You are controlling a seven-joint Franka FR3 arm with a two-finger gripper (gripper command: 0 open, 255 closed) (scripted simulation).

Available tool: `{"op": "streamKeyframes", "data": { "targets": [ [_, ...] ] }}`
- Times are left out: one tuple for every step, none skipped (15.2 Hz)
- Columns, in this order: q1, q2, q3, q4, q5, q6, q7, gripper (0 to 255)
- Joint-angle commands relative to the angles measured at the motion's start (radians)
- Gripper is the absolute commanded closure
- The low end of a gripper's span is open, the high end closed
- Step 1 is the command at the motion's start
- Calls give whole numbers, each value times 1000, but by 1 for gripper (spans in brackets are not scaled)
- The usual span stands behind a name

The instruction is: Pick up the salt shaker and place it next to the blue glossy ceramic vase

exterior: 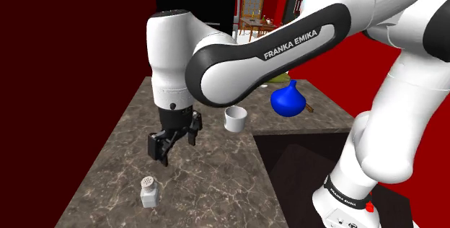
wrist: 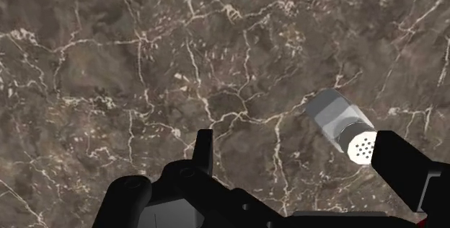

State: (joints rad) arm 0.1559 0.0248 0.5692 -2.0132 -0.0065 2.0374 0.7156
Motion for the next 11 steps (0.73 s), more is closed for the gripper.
{"op": "streamKeyframes", "data": {
  "targets": [
    [21, 85, 16, 61, -55, 10, 63, 0],
    [36, 129, 20, 97, -84, 9, 92, 0],
    [52, 172, 22, 135, -112, 6, 121, 0],
    [72, 215, 21, 174, -139, 1, 148, 0],
    [92, 259, 19, 215, -165, -5, 173, 0],
    [111, 296, 16, 252, -187, -11, 194, 0],
    [114, 301, 13, 245, -190, 0, 196, 0],
    [115, 306, 11, 237, -193, 12, 198, 0],
    [116, 311, 9, 230, -197, 23, 200, 0],
    [117, 316, 7, 223, -201, 35, 203, 0],
    [119, 322, 5, 217, -205, 46, 205, 0]
  ]
}}
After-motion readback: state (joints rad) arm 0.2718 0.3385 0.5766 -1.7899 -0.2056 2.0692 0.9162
